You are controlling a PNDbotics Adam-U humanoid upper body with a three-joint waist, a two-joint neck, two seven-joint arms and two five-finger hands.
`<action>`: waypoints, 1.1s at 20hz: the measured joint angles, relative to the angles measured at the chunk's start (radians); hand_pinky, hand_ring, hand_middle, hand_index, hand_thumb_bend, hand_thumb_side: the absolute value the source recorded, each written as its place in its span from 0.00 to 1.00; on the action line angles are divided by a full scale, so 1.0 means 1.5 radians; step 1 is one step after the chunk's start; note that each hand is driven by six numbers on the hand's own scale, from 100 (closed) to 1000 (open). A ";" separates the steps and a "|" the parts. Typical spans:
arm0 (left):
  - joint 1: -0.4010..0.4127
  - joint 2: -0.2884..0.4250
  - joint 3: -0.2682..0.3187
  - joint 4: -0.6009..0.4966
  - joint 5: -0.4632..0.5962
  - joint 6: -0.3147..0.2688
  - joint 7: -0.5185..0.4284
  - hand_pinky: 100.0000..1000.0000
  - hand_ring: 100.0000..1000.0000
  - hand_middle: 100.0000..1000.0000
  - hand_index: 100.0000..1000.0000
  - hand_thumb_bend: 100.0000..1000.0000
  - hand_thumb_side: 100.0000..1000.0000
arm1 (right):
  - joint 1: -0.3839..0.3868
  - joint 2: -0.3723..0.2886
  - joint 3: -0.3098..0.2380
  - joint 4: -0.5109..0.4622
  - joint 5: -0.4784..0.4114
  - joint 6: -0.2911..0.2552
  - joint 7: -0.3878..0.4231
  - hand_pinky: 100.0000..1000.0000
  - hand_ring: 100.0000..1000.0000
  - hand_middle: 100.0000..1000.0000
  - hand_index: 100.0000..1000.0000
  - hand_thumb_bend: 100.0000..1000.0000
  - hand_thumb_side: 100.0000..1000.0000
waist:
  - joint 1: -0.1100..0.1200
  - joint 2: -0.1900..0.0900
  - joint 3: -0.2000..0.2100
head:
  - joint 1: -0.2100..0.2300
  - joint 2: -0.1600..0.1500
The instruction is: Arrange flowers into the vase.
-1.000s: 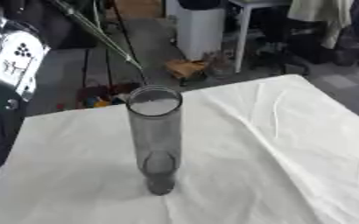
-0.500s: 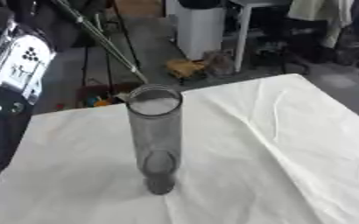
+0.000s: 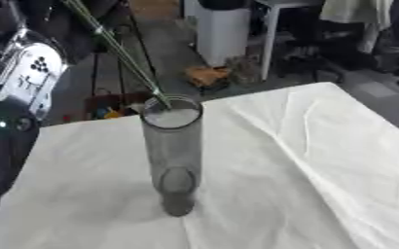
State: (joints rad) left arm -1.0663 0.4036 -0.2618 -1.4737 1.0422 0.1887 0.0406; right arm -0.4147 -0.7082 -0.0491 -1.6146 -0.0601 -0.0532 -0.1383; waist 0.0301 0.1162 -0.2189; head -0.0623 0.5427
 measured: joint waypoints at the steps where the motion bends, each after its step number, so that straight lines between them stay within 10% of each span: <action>1: 0.000 0.000 -0.004 0.002 -0.004 0.003 -0.001 0.00 0.00 0.00 0.00 1.00 0.43 | 0.000 0.000 0.000 0.000 0.000 0.000 0.000 0.68 0.71 0.73 0.83 0.00 0.79 | 0.000 0.000 0.000 | 0.000 0.000; 22: -0.005 -0.012 -0.040 0.060 -0.115 0.028 -0.048 0.00 0.00 0.00 0.00 1.00 0.42 | -0.006 0.000 0.004 0.000 0.000 0.001 0.004 0.68 0.71 0.73 0.83 0.00 0.80 | 0.009 0.005 -0.009 | -0.002 0.000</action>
State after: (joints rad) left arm -1.0741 0.3859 -0.3223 -1.3841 0.8693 0.2309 -0.0318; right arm -0.4229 -0.7080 -0.0432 -1.6146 -0.0601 -0.0519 -0.1327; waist 0.0430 0.1230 -0.2322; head -0.0646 0.5424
